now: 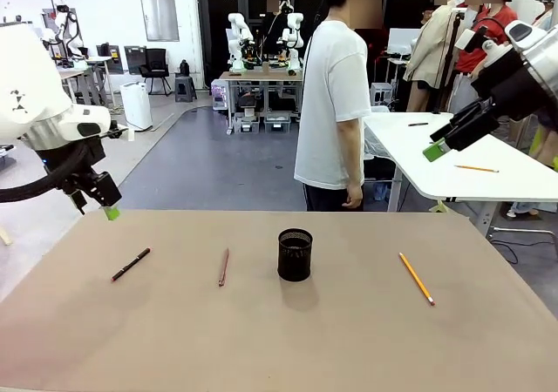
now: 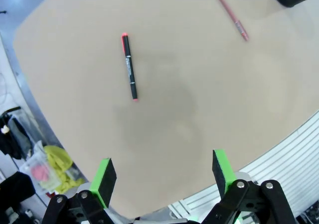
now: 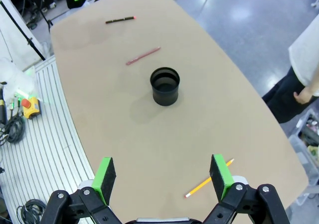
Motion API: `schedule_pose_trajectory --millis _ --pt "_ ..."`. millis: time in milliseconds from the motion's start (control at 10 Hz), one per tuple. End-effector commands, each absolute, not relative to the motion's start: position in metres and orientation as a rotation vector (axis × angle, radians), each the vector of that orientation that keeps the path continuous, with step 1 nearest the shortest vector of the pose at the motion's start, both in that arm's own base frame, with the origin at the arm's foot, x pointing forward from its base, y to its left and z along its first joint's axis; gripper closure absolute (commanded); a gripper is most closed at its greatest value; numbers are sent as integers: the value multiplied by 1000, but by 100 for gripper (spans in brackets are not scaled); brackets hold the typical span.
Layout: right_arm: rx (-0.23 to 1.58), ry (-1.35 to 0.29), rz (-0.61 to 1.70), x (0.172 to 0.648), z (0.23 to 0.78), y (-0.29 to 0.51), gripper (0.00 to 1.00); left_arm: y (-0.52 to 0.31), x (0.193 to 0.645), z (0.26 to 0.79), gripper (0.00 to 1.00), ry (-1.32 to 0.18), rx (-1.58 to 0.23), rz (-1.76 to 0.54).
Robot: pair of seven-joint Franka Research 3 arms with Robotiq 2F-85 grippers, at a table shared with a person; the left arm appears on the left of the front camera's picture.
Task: Place the pens into the pen holder.
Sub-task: Pick up a writing instrument from the table and place it into the Pen holder.
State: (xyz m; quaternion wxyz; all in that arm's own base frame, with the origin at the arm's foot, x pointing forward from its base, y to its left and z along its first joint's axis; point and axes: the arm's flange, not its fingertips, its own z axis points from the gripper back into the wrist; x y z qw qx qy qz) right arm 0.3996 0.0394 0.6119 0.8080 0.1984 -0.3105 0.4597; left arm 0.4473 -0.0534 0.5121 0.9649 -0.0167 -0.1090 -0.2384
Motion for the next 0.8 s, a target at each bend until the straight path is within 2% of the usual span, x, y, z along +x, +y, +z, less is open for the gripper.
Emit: schedule_pose_trajectory --millis 0,100,400,500,700 --pt "441 -673 993 400 612 39 0 -52 450 522 0 -263 -103 -526" --pt "441 -673 993 400 612 39 0 -53 447 512 0 -221 -34 -483" --pt "441 -673 993 400 612 39 0 -55 448 512 0 -223 -52 -490" --pt "441 -673 993 400 612 39 0 -71 455 503 0 -163 29 -373" --pt "441 -673 993 400 612 39 0 -120 469 483 0 -147 -32 -379"
